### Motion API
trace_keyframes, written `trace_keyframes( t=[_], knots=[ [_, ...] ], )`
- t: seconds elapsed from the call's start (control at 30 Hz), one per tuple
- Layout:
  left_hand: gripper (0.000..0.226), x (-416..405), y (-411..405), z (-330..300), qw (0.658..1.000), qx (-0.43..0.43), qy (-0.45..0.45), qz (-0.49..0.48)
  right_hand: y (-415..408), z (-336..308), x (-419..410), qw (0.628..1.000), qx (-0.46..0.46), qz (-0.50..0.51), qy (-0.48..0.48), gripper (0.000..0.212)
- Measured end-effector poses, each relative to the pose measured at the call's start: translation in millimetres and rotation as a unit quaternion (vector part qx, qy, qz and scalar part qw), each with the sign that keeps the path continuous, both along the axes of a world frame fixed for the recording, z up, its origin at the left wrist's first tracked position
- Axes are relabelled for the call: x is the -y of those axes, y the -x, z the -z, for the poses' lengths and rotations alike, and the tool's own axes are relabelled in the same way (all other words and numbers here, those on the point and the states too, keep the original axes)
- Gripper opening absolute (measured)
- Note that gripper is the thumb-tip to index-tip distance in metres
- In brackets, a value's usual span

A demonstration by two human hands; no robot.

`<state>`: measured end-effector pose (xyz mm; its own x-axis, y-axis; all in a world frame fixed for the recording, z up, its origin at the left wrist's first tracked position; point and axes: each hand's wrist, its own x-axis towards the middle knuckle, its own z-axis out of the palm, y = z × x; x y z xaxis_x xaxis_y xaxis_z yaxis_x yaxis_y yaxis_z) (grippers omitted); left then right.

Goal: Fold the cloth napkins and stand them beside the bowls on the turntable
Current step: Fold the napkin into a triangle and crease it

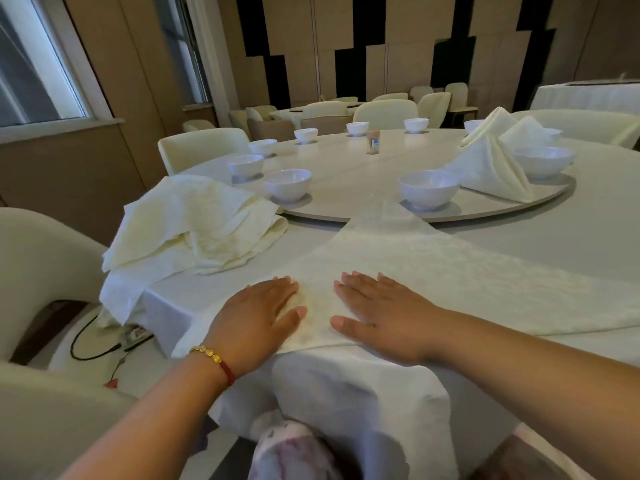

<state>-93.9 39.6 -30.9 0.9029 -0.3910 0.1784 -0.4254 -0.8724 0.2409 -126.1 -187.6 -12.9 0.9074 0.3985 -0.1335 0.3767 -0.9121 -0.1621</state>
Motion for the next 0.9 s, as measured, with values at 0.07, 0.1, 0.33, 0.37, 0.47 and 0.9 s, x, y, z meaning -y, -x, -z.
trace_keyframes(
  t=[0.07, 0.1, 0.33, 0.37, 0.47, 0.9],
  knots=[
    [0.056, -23, -2, 5, 0.991, 0.041, 0.111, -0.065, 2, -2, 0, 1.000, -0.008, -0.003, -0.008, 0.102],
    [0.045, -35, -2, 7, 0.980, 0.066, 0.153, -0.111, 3, -3, 0, 1.000, -0.009, -0.002, -0.009, 0.105],
    [0.045, -95, 13, 7, 0.933, -0.008, 0.260, -0.250, 1, -1, 0, 1.000, -0.006, -0.008, 0.001, 0.105],
    [0.047, -99, 14, 7, 0.924, -0.061, 0.281, -0.253, 1, -1, 1, 1.000, -0.005, -0.011, 0.003, 0.109],
    [0.053, -111, 17, 5, 0.878, -0.181, 0.379, -0.229, 0, 0, 1, 1.000, -0.001, -0.014, 0.004, 0.119],
    [0.052, -119, 0, -42, 0.648, -0.351, 0.676, 0.013, 34, -18, -38, 0.991, 0.099, 0.007, -0.087, 0.071]
  ],
)
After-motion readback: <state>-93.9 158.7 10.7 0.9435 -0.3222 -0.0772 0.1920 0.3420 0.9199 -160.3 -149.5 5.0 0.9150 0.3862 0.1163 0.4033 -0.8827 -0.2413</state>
